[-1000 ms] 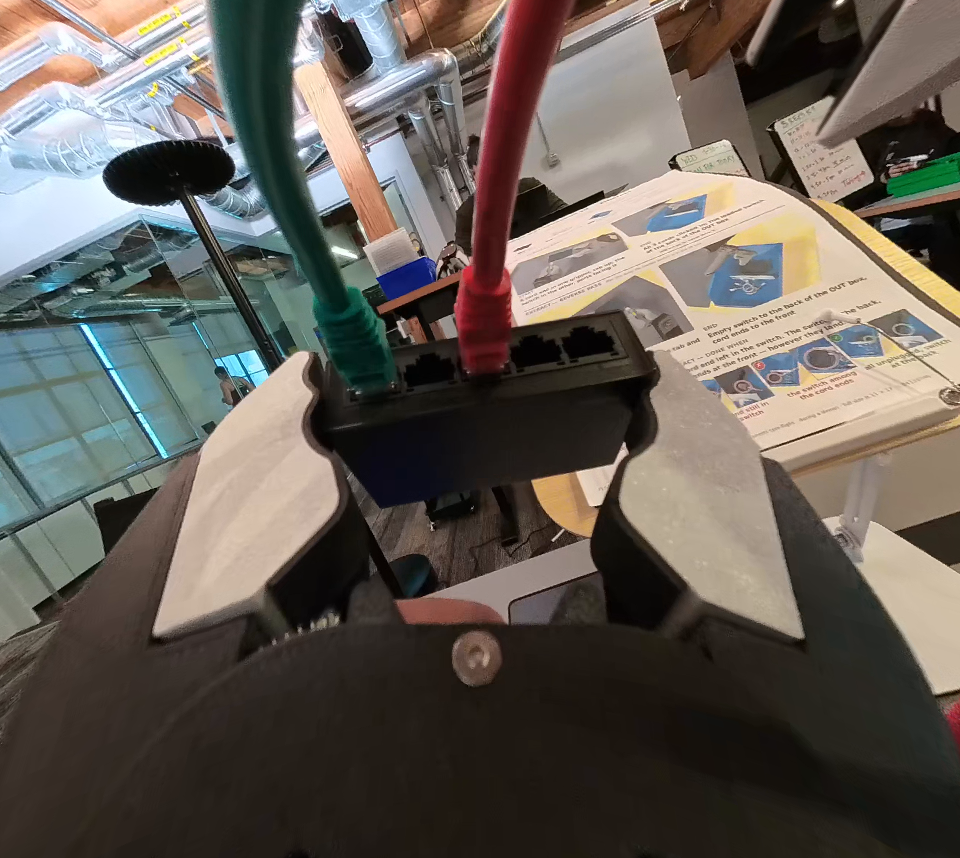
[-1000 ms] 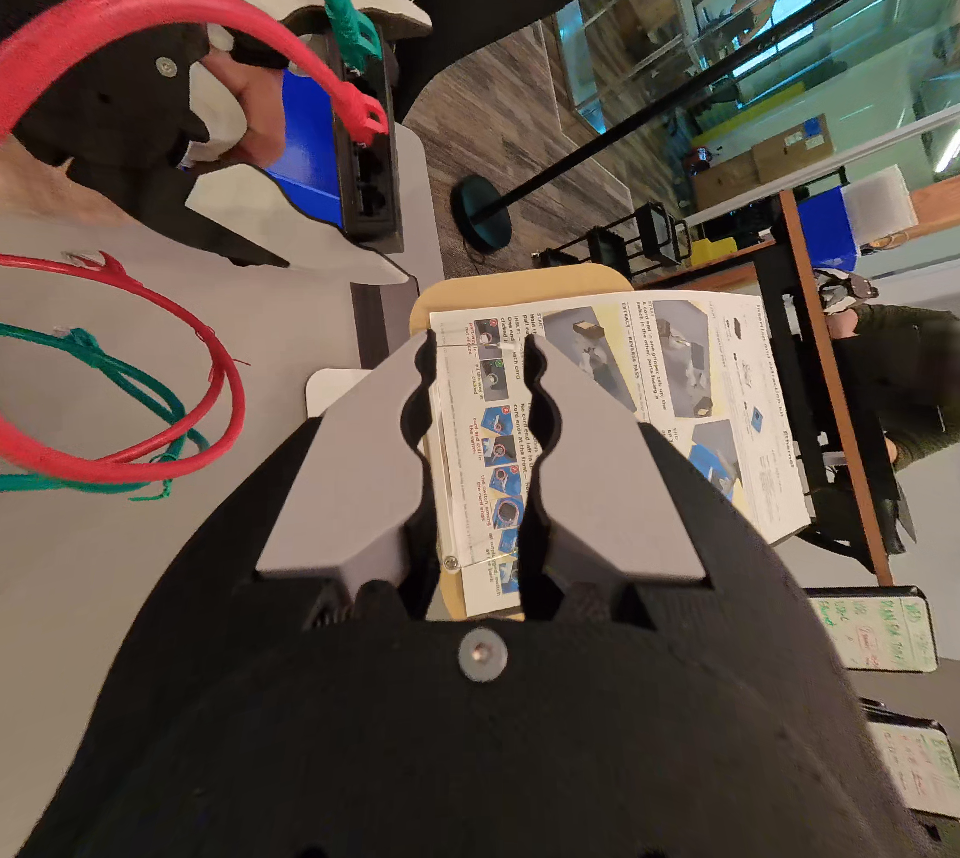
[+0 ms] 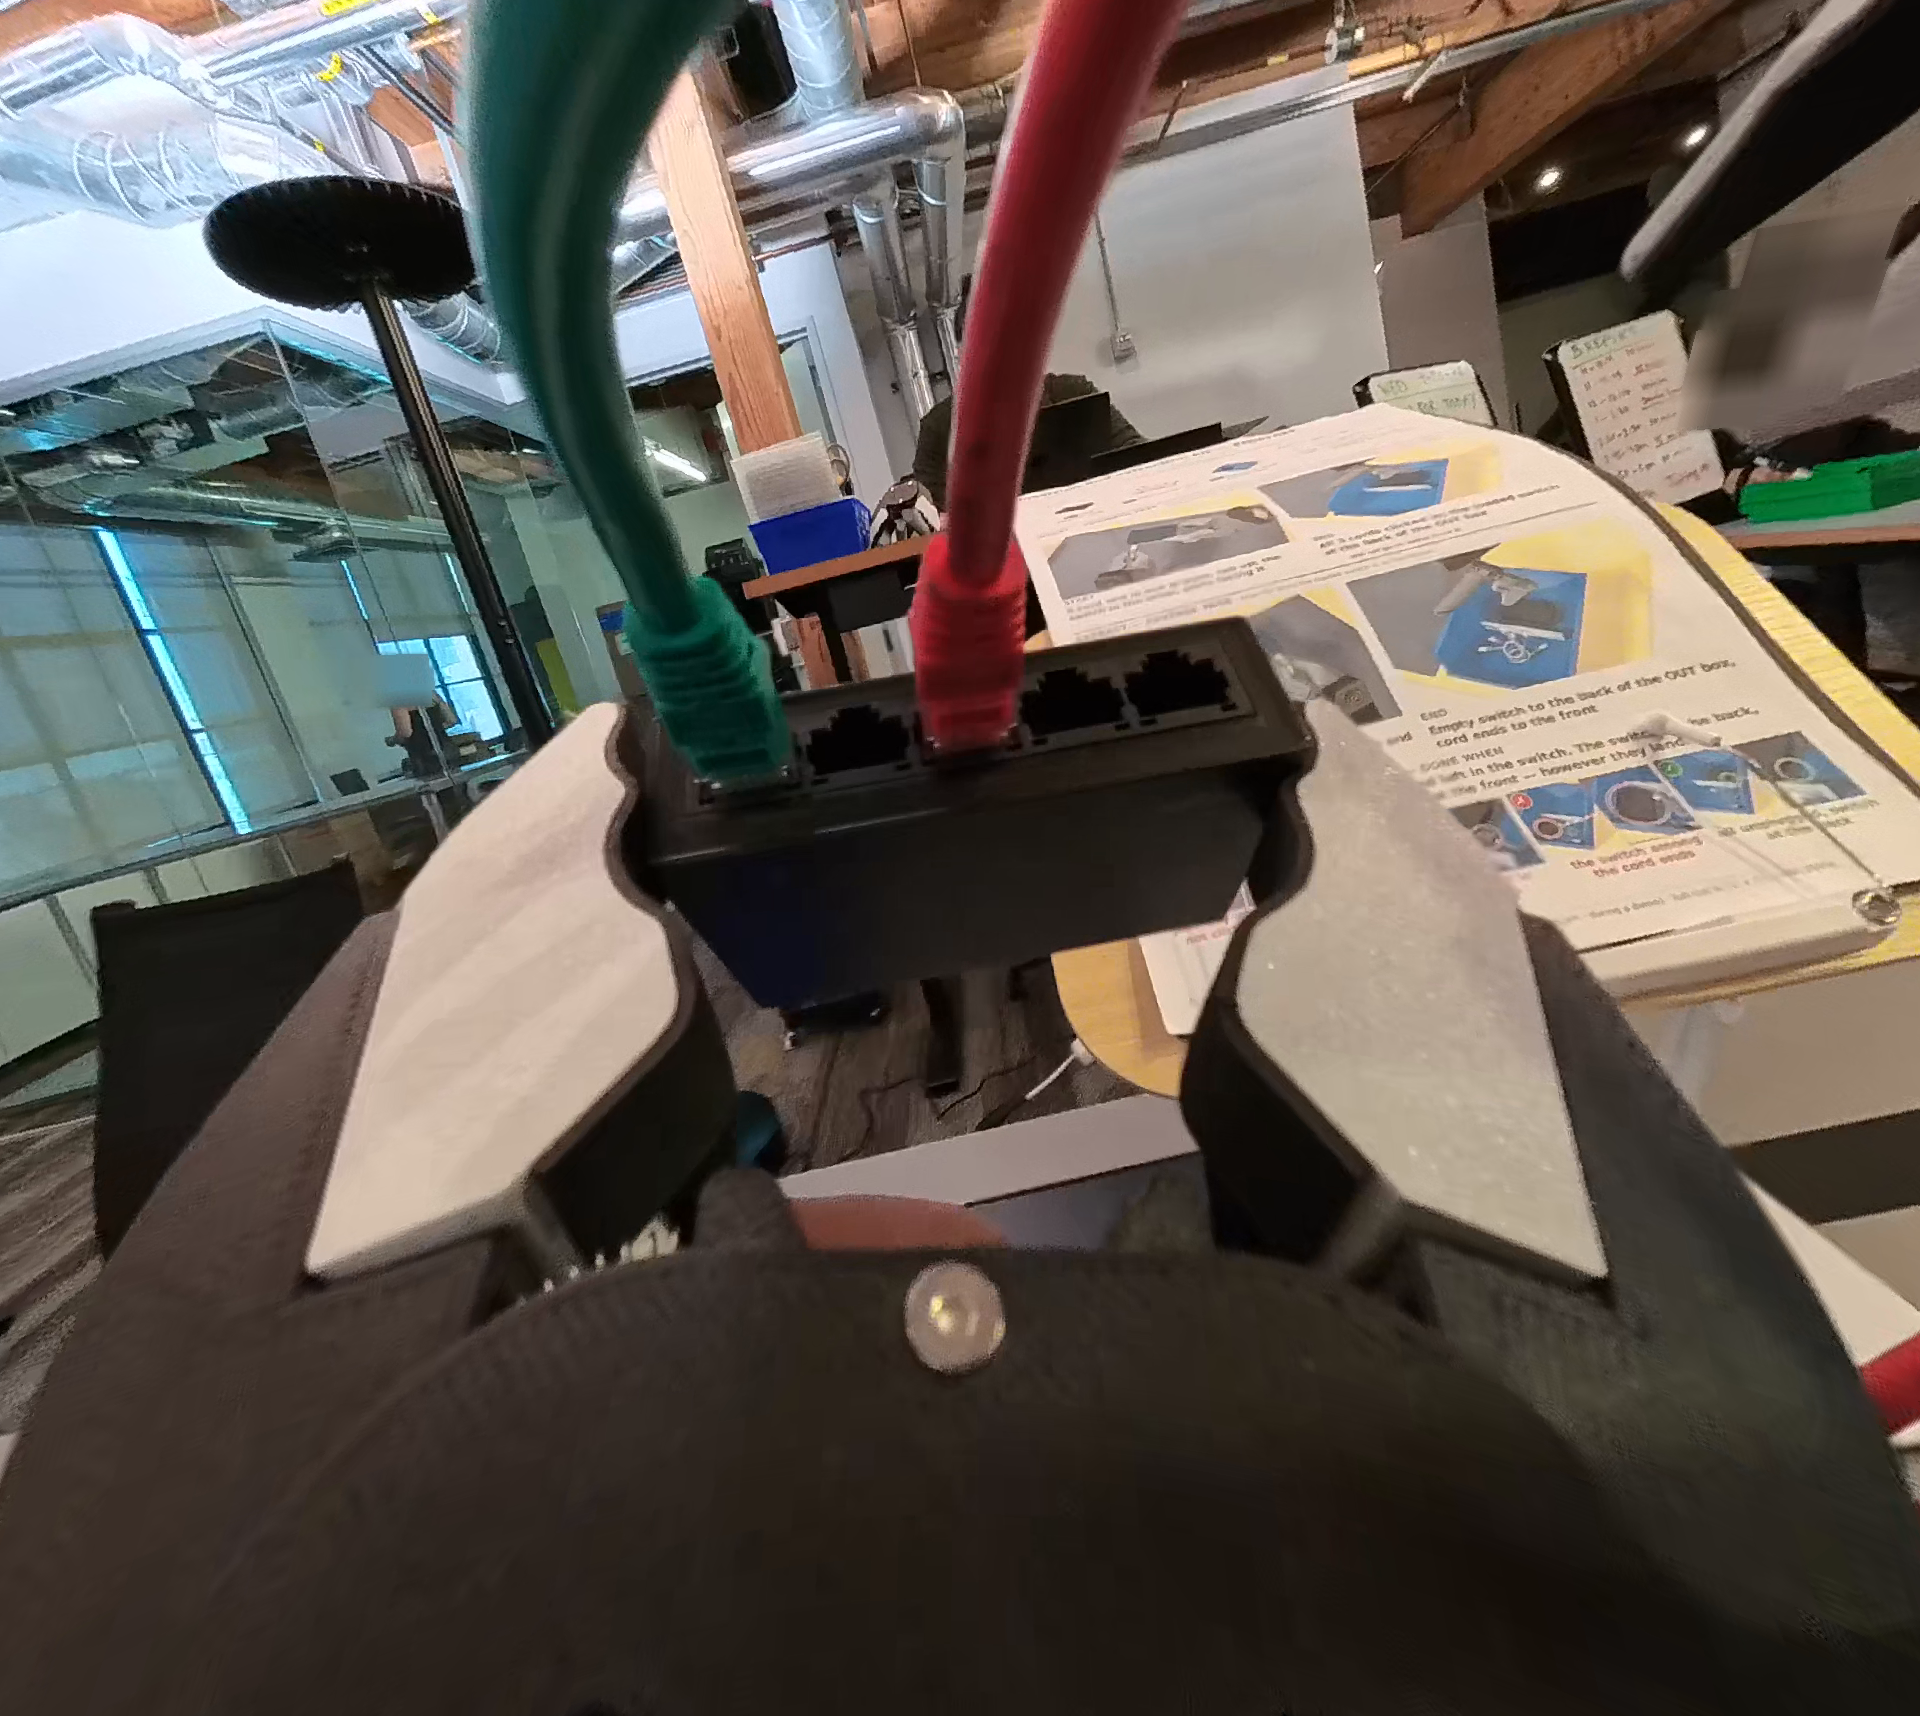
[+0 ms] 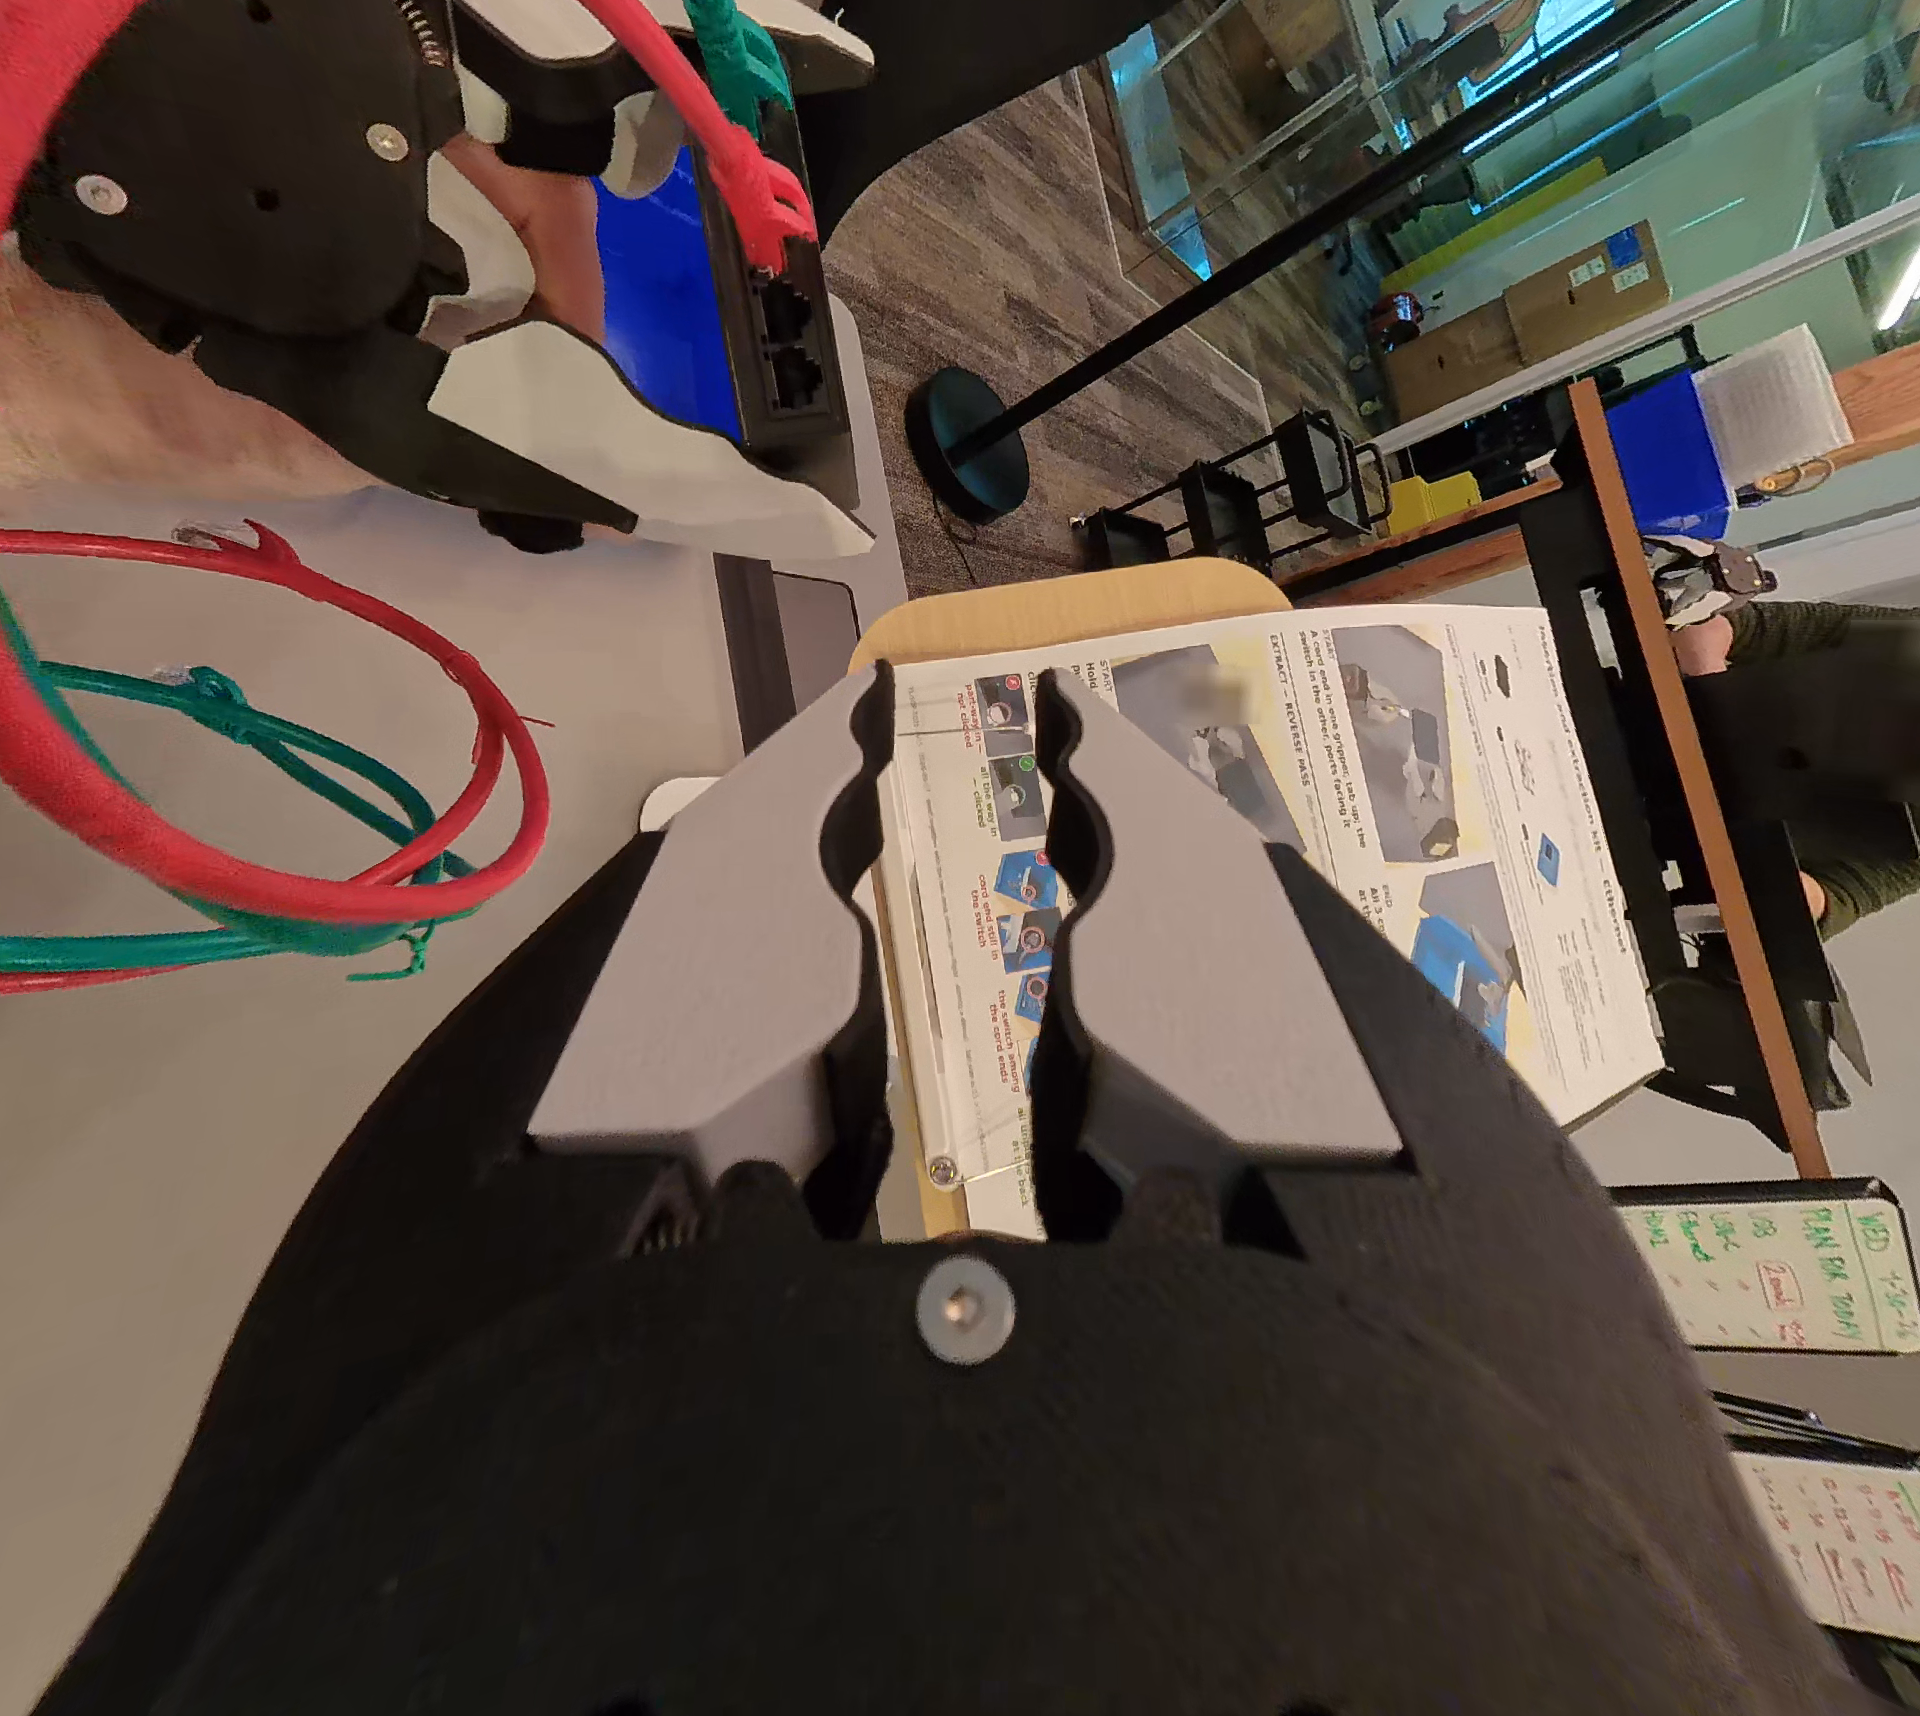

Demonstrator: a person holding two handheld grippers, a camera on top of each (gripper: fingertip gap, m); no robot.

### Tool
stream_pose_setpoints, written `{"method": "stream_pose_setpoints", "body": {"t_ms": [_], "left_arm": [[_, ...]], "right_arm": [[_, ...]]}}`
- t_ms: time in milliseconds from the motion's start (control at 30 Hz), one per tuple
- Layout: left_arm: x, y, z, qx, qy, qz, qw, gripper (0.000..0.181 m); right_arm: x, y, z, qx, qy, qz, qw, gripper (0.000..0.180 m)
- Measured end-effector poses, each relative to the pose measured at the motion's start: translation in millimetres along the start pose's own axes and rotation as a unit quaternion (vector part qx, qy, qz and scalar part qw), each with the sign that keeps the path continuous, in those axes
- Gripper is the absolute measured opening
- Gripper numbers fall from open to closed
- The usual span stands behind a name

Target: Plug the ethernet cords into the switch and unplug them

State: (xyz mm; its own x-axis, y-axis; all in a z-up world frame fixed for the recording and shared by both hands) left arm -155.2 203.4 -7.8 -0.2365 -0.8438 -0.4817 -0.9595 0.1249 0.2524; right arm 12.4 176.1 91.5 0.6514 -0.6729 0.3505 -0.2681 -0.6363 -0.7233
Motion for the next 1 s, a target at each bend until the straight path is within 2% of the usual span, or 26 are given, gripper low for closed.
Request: {"method": "stream_pose_setpoints", "body": {"t_ms": [333, 667, 1000], "left_arm": [[2.0, 13.3, 2.3, 0.105, -0.027, 0.009, 0.994, 0.111], [0.3, 5.4, 2.2, 0.091, -0.024, 0.035, 0.995, 0.111], [0.3, -2.4, -0.8, 0.081, -0.024, 0.047, 0.995, 0.110]], "right_arm": [[-8.1, 2.1, -17.7, 0.007, -0.031, -0.006, 0.999, 0.024], [-25.2, 9.3, -42.7, 0.011, -0.077, -0.062, 0.995, 0.036], [-45.9, 25.5, -55.5, 0.073, -0.078, -0.081, 0.991, 0.027]]}}
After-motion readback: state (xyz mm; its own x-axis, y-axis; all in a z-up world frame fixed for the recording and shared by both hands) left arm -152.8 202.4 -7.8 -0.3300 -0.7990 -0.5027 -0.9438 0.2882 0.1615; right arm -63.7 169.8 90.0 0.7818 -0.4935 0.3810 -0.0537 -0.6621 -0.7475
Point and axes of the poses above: each gripper's, where its closed fingertips meet, x back along the fingers, z out of its underside, y = z × x across the jaws, the point moved 10 cm from there along x, back along the fingers, and after that the axes turned 8 degrees about -y, right-handed, at the moved point
